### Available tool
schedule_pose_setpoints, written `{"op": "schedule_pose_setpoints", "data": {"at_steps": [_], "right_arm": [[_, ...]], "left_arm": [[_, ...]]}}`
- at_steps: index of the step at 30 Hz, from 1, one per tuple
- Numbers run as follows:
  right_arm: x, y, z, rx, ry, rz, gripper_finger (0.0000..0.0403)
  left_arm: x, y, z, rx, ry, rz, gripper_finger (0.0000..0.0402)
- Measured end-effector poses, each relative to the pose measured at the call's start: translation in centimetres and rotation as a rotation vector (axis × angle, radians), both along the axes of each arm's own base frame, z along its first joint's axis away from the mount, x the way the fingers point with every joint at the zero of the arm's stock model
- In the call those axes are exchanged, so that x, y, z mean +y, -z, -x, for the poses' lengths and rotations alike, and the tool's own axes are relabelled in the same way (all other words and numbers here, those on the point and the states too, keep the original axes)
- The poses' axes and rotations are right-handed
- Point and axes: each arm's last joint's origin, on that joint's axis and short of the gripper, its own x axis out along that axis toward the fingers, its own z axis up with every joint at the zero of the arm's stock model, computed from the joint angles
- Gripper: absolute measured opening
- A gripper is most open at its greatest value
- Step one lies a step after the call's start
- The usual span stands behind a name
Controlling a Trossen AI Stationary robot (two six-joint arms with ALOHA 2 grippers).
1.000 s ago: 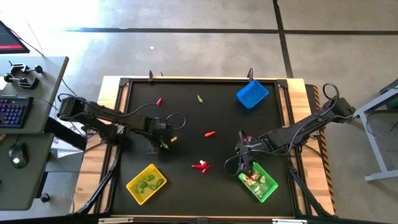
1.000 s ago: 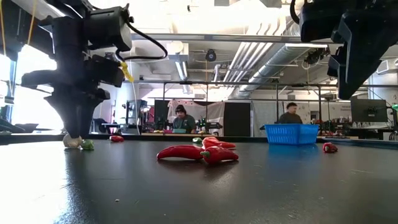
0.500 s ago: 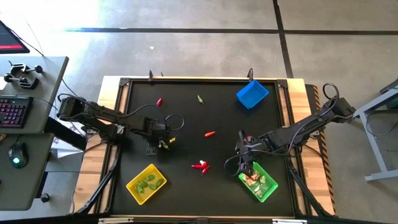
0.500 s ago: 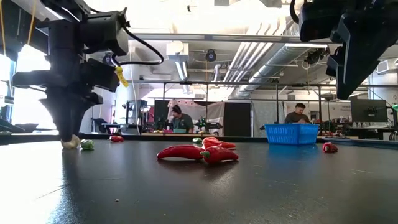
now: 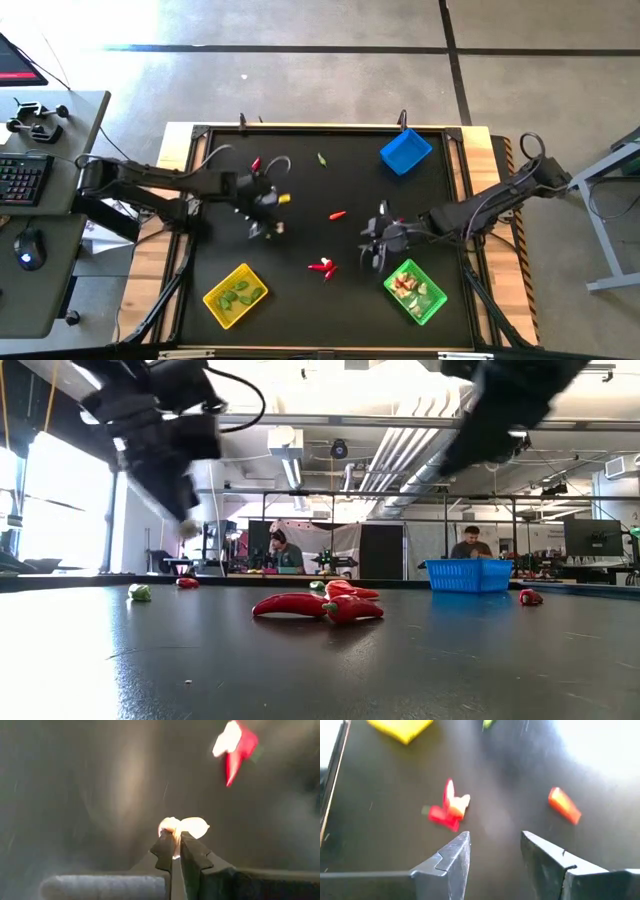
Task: Sort produce into baskets
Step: Put the red mushroom into the green bin
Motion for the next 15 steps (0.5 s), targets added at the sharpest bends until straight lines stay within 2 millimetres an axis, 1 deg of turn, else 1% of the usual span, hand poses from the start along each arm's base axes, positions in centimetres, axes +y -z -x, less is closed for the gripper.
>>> {"op": "schedule_pose_setpoints", "data": {"at_steps": [4,9,12,15], "right_arm": [[-0.7,-0.9,-1.1,-0.121,-0.026,0.119,0.0167],[-1.5,-1.9,-1.9,-0.219,-0.057,0.346,0.0167],[-2.1,-2.6,-2.5,-0.279,-0.085,0.414,0.0167],[-2.4,-3.0,-2.8,-0.322,-0.115,0.438,0.0167]], "left_arm": [[2.2,-0.8,-1.7,-0.201,-0.059,0.094,0.0001],[4.7,-1.4,-3.8,-0.431,-0.089,0.252,0.0001],[5.7,-1.2,-4.7,-0.492,-0.078,0.368,0.0000],[6.4,-0.8,-5.5,-0.531,-0.065,0.469,0.0000]]}}
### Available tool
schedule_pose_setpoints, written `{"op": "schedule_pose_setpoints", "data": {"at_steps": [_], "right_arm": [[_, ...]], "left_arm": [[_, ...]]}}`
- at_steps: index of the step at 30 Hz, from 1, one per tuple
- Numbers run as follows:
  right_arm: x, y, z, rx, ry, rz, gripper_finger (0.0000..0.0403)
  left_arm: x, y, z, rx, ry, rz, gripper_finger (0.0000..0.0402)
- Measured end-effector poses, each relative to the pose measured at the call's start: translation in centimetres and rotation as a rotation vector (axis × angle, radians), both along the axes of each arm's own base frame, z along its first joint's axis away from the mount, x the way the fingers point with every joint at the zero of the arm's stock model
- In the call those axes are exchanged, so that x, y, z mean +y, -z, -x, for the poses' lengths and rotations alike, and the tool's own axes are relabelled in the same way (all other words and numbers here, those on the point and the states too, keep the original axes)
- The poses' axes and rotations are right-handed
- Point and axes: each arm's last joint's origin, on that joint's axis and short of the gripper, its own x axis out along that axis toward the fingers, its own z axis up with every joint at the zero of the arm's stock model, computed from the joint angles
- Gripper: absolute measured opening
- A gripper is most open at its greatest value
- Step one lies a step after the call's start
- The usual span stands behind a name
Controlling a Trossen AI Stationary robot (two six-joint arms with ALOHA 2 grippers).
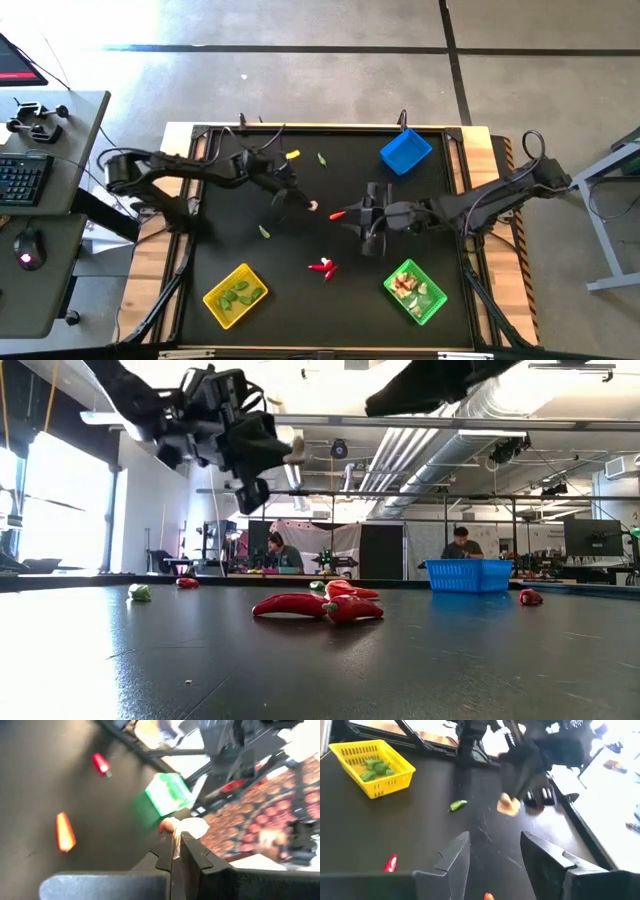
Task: Sort produce into baskets
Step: Put the red mushroom into the green bin
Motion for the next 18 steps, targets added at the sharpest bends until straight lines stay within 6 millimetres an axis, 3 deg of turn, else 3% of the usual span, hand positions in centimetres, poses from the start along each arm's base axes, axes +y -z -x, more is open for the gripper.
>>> {"op": "schedule_pose_setpoints", "data": {"at_steps": [9,18], "right_arm": [[-1.0,-1.2,-0.7,-0.111,-0.042,0.053,0.0166],[-2.1,-1.6,-1.1,-0.141,-0.069,0.070,0.0123]], "left_arm": [[0.7,-0.1,-2.4,-0.152,0.012,0.135,0.0000],[-0.9,-1.1,-5.0,-0.212,0.093,0.087,0.0000]]}}
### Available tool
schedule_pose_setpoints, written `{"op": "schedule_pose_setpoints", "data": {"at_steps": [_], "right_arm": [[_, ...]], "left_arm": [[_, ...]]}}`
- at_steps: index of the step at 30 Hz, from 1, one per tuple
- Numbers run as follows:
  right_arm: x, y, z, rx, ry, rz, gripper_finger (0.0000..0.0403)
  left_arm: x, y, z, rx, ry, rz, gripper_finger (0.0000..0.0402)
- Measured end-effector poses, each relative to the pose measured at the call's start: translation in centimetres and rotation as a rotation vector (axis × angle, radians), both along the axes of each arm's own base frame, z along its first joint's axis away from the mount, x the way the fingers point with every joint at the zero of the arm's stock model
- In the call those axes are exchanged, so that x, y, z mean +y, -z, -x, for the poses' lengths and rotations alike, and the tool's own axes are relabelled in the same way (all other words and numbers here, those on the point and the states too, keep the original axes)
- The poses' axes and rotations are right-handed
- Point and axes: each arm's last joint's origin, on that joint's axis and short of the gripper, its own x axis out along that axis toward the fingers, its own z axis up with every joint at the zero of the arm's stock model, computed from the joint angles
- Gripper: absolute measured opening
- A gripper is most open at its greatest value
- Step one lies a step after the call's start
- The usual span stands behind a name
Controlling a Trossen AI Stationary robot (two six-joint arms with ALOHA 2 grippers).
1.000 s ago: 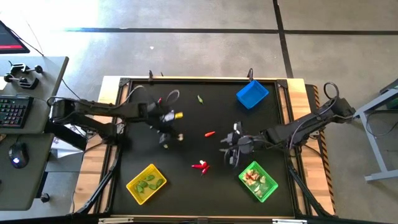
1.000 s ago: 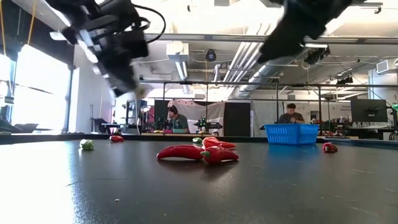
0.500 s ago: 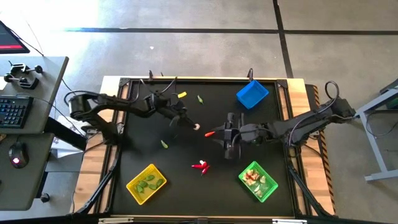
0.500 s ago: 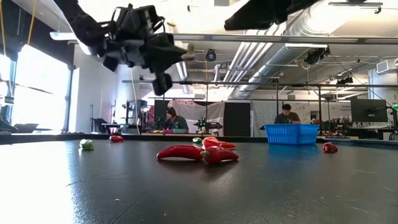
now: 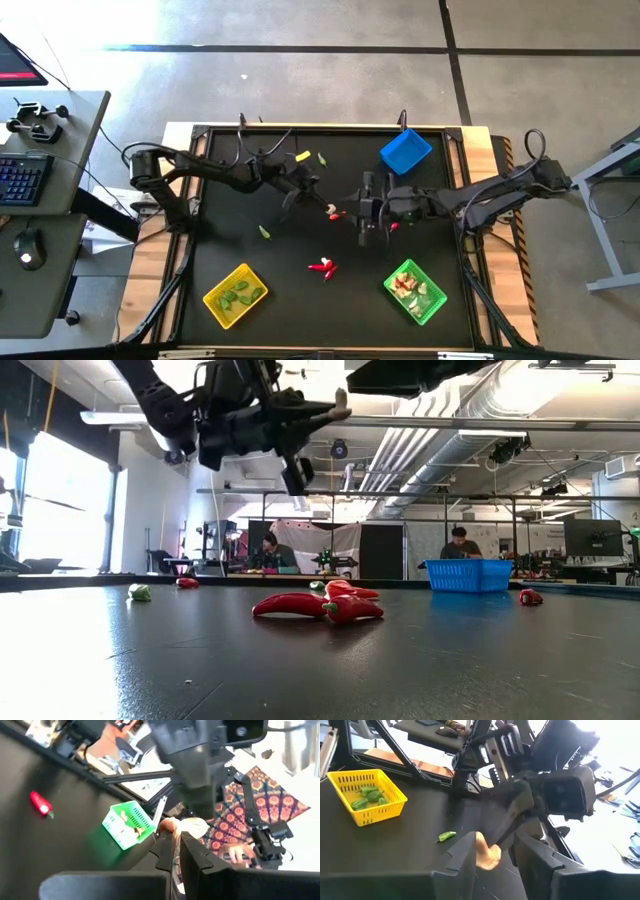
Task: Sort produce into baskets
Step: Put the red mushroom into the green bin
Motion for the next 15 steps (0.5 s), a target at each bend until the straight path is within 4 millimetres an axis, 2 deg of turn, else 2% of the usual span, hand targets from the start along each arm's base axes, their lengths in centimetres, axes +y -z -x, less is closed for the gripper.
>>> {"op": "schedule_pose_setpoints", "data": {"at_steps": [5,10,15], "right_arm": [[-0.1,0.1,0.1,0.001,0.056,-0.029,0.0119],[-0.1,0.2,0.1,0.005,0.087,-0.077,0.0132],[0.0,1.6,-0.9,0.024,0.158,-0.049,0.0156]], "left_arm": [[-0.2,-0.2,0.2,-0.043,0.001,-0.059,0.0000],[-0.2,0.7,0.5,-0.030,-0.068,-0.089,0.0000],[0.3,0.2,0.6,-0.084,-0.110,-0.107,0.0000]]}}
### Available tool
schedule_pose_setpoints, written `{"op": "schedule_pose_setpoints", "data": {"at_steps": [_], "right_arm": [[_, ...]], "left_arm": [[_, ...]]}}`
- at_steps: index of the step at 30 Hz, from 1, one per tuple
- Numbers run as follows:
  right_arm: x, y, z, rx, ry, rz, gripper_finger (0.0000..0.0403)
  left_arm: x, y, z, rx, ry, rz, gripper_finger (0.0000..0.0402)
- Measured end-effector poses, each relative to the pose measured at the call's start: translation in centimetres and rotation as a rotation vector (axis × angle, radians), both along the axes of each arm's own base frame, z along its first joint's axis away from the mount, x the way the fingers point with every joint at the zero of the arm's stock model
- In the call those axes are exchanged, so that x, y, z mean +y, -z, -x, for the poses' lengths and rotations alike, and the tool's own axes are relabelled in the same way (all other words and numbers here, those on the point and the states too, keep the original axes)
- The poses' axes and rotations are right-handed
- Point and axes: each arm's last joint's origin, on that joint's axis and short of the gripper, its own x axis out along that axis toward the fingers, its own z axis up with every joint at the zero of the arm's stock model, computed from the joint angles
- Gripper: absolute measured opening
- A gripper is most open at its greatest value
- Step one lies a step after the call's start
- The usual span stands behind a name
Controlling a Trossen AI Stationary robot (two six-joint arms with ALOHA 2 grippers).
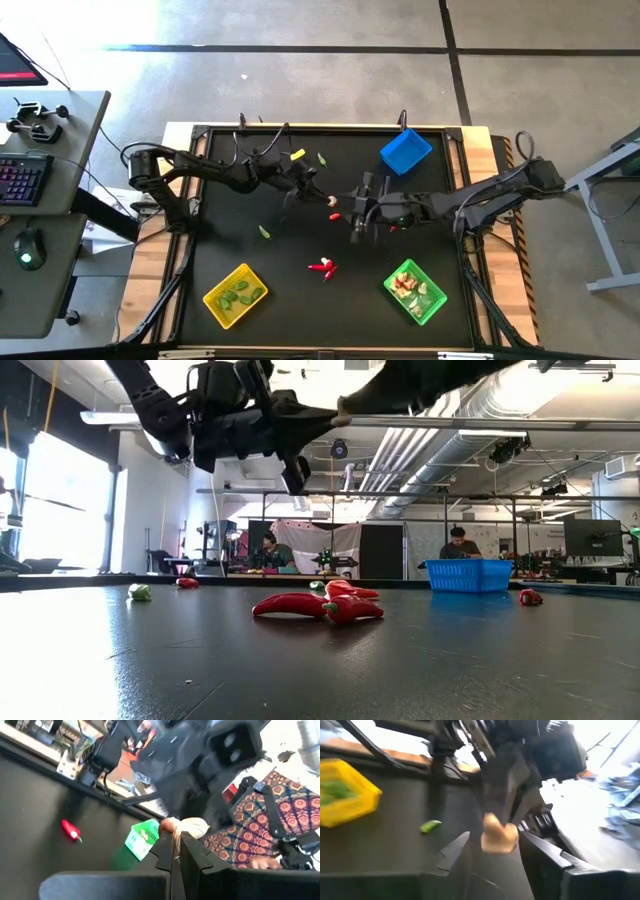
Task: Sort produce into baskets
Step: Put the red mushroom into the green bin
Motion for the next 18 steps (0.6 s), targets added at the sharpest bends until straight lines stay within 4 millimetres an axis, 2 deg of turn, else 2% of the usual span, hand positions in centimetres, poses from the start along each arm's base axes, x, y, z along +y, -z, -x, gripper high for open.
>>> {"op": "schedule_pose_setpoints", "data": {"at_steps": [7,13,18], "right_arm": [[1.0,1.3,-1.5,-0.035,0.019,0.105,0.0184],[1.7,1.1,-1.4,-0.056,0.050,0.148,0.0184],[1.6,1.1,-1.5,-0.055,0.040,0.148,0.0167]], "left_arm": [[0.3,0.1,0.1,0.009,0.016,0.012,0.0001],[1.2,0.1,0.4,0.003,-0.012,0.000,0.0001],[1.2,0.1,0.4,0.005,-0.002,-0.001,0.0001]]}}
